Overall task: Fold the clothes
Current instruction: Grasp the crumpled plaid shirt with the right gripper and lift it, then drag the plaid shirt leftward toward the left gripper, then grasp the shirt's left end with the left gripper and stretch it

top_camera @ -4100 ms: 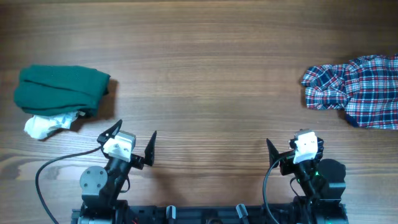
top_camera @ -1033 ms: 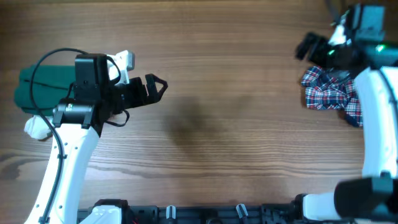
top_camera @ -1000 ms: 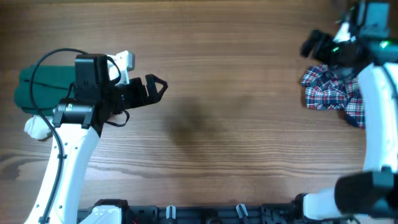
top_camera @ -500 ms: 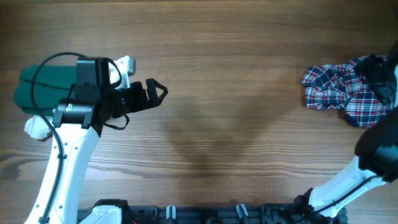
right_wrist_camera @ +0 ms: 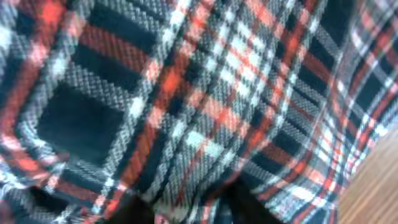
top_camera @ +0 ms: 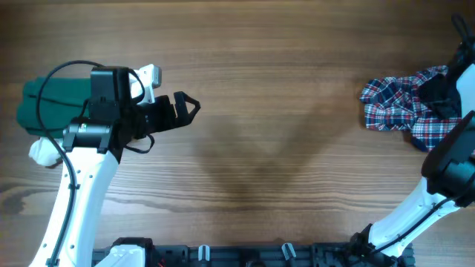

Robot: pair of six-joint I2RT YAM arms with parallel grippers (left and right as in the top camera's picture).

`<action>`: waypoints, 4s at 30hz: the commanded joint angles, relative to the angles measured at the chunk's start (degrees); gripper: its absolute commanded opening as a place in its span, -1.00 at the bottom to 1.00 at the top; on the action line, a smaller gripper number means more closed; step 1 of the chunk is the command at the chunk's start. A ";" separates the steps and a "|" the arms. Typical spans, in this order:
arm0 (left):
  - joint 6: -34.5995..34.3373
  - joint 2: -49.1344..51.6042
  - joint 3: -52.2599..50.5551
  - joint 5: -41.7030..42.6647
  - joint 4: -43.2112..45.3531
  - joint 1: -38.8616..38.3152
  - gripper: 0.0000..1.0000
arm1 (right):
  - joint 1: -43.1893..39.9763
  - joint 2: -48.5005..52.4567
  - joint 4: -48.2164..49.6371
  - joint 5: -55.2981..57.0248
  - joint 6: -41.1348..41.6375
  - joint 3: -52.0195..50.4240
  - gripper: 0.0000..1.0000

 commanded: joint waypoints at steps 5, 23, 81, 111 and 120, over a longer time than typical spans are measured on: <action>-0.22 -0.57 1.09 0.94 1.88 -0.26 1.00 | 2.25 -10.34 -3.41 -10.80 -7.26 2.14 -0.91; -0.24 -0.57 1.09 0.94 7.06 -0.26 0.99 | 30.10 -47.12 8.26 -38.18 -18.14 2.23 -0.91; -0.26 15.61 1.07 -9.31 16.55 -7.45 0.70 | 44.76 -20.50 -15.54 -12.20 -7.65 11.52 0.53; -6.05 39.32 2.21 -10.93 40.00 -12.74 -0.92 | 44.74 -19.67 -21.53 -14.56 -8.70 11.52 0.35; -3.04 21.03 20.76 -13.49 12.37 -11.13 -0.92 | 41.68 -19.67 -21.16 -10.78 -6.75 11.52 0.36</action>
